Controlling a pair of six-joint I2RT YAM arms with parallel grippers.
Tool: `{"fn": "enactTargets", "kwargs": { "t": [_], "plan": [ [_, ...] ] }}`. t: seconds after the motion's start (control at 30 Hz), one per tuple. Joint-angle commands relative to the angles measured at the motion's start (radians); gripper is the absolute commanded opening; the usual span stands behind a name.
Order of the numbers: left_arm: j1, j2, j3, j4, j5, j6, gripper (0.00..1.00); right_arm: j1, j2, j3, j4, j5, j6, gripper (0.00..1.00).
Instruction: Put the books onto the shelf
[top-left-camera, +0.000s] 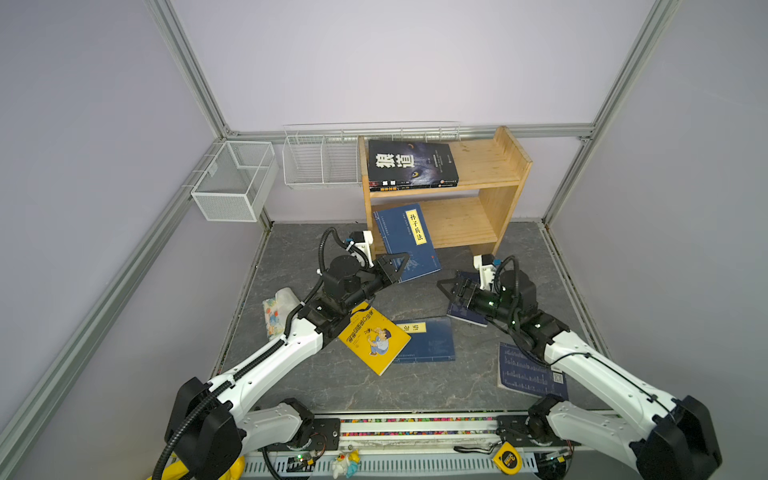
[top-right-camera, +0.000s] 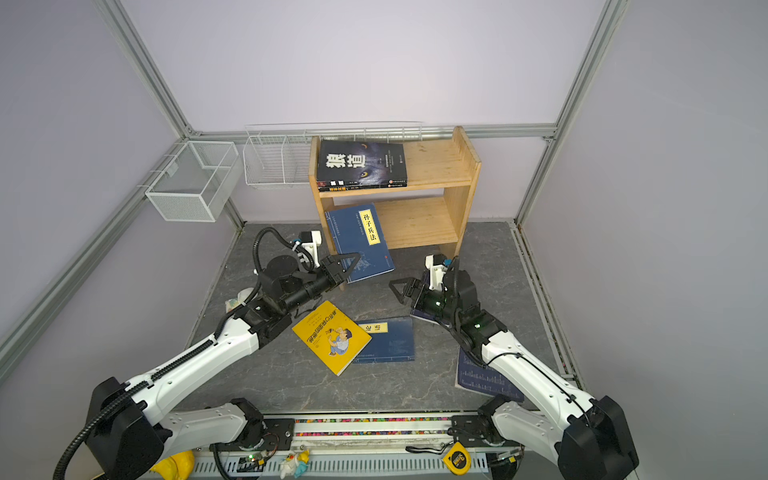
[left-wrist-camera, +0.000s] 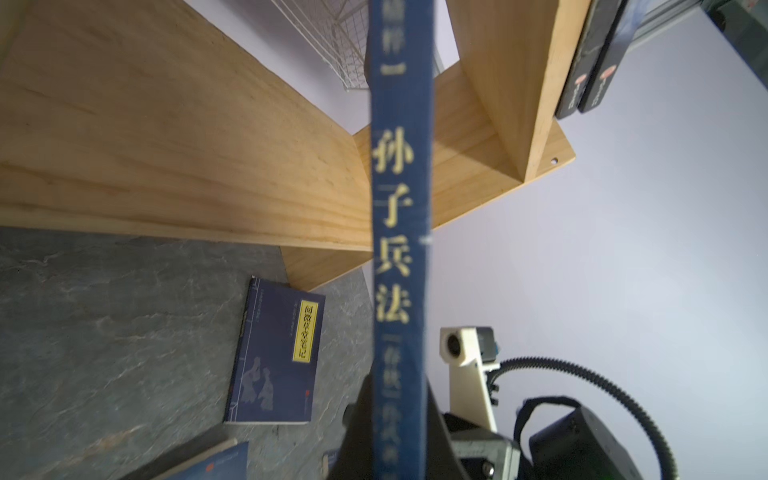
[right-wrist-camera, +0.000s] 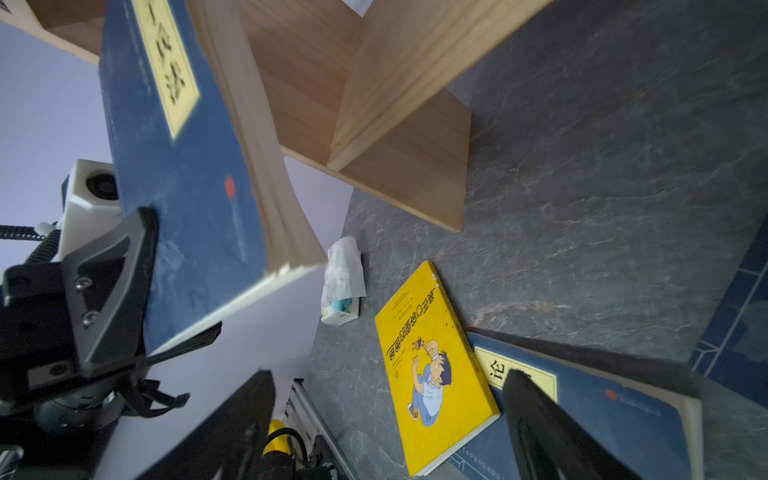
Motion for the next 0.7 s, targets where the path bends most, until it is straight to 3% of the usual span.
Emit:
{"fn": "enactTargets", "kwargs": {
  "t": [0.0, 0.37, 0.53, 0.67],
  "plan": [
    [-0.026, 0.041, 0.049, 0.209, -0.073, -0.054, 0.0, 0.024, -0.021, -0.017, 0.24, -0.053, 0.106, 0.89],
    [-0.073, 0.135, 0.085, 0.348, -0.08, -0.098, 0.0, 0.034, 0.126, 0.026, 0.512, -0.073, 0.169, 0.9],
    [-0.084, 0.146, 0.078, 0.352, -0.08, -0.134, 0.0, 0.034, 0.21, 0.056, 0.676, -0.073, 0.208, 1.0],
    [-0.088, 0.159, 0.059, 0.373, -0.083, -0.164, 0.0, 0.034, 0.252, 0.053, 0.804, -0.05, 0.243, 0.9]
  ]
}}
